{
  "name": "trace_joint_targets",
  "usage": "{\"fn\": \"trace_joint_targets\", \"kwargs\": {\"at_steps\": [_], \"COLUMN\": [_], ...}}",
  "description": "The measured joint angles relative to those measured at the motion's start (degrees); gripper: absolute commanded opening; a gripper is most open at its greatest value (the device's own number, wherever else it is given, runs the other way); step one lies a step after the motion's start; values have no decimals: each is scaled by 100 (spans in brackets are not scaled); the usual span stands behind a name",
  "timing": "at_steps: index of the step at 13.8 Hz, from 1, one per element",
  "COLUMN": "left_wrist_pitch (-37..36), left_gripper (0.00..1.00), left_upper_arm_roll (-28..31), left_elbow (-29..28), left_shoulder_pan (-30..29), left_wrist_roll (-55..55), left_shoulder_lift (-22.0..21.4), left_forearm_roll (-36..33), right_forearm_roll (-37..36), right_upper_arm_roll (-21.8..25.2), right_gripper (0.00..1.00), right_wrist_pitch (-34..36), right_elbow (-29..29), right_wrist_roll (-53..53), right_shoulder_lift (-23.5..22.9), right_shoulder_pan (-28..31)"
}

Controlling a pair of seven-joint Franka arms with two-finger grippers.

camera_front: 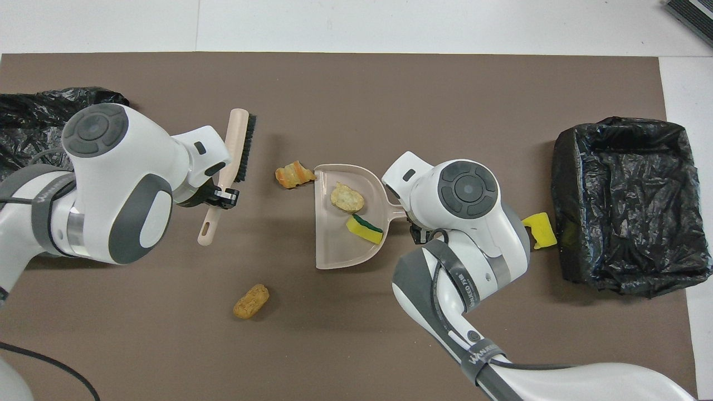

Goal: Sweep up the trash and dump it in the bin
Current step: 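Sweep the remaining bread pieces into the dustpan with the left gripper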

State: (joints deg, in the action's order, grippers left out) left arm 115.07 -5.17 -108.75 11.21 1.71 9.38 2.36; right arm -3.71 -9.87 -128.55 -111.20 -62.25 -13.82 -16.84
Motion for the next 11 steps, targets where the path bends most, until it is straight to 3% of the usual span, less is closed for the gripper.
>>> {"fn": "trace_joint_targets", "kwargs": {"at_steps": [6,11], "left_wrist_pitch": [-60,-109], "left_gripper": [0,0], "left_upper_arm_roll": [-67,-197], "left_elbow": [14,-391], "left_shoulder_pan": [-246,344], "left_wrist_roll": [1149,1215], "left_shoulder_lift": [437,252], "left_forearm_roll": [-613,-638], "right_forearm_roll": [0,0], "right_upper_arm_roll": [0,0], "right_gripper": [0,0], "right_wrist_pitch": [-1,-2], "right_elbow": [0,0], "right_wrist_roll": [0,0], "right_shoulder_lift": [-1,-2], "right_shoulder_pan": [0,0]}}
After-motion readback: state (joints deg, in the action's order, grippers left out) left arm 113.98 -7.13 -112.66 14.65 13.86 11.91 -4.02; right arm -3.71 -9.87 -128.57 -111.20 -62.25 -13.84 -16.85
